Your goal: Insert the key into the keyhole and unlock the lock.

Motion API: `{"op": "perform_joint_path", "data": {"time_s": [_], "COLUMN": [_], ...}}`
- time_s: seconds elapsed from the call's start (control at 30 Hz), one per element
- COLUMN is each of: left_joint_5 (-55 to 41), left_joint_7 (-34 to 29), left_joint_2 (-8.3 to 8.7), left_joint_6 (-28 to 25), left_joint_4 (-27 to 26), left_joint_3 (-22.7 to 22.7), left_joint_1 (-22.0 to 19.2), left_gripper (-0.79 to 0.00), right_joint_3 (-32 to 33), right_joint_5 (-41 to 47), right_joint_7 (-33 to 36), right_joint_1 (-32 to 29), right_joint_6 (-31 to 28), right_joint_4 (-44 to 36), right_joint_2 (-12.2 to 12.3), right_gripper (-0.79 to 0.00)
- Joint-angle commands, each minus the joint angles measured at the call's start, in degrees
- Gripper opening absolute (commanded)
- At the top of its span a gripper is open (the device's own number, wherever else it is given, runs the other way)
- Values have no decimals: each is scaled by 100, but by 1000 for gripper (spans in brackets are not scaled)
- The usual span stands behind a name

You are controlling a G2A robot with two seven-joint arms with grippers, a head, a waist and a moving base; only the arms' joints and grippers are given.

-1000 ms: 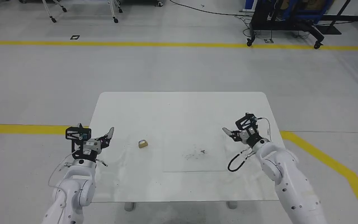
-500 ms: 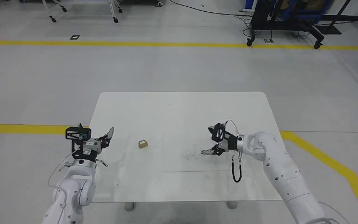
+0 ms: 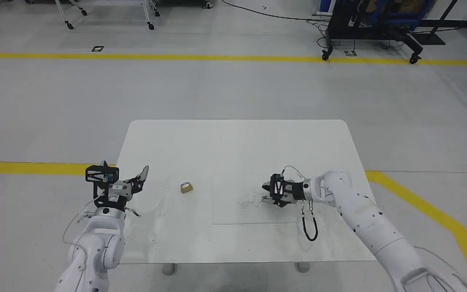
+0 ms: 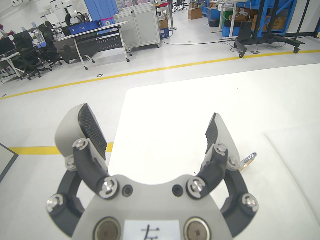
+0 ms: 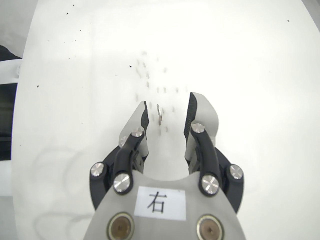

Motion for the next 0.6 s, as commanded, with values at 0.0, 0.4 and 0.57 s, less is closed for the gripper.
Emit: {"op": "perform_joint_path", "data": {"time_s": [0.0,0.4,0.57], "left_joint_5": [0,0,0], "left_joint_7": [0,0,0], "left_joint_2": [0,0,0], "left_joint_6": [0,0,0], "left_joint_4": [0,0,0], "left_joint_3": [0,0,0], "left_joint_1": [0,0,0], "left_gripper": [0,0,0], "right_joint_3": [-164,-832,-751], "right_joint_5": [-36,-399,-598], "right_joint_7": [-181,-1113,-1392], "right_joint_1": [74,464,428], "right_joint_6": [0,0,5], "right_joint_4": [54,200,25], "right_joint_2": [40,305,415], "right_gripper": [-646,-785,-785]}}
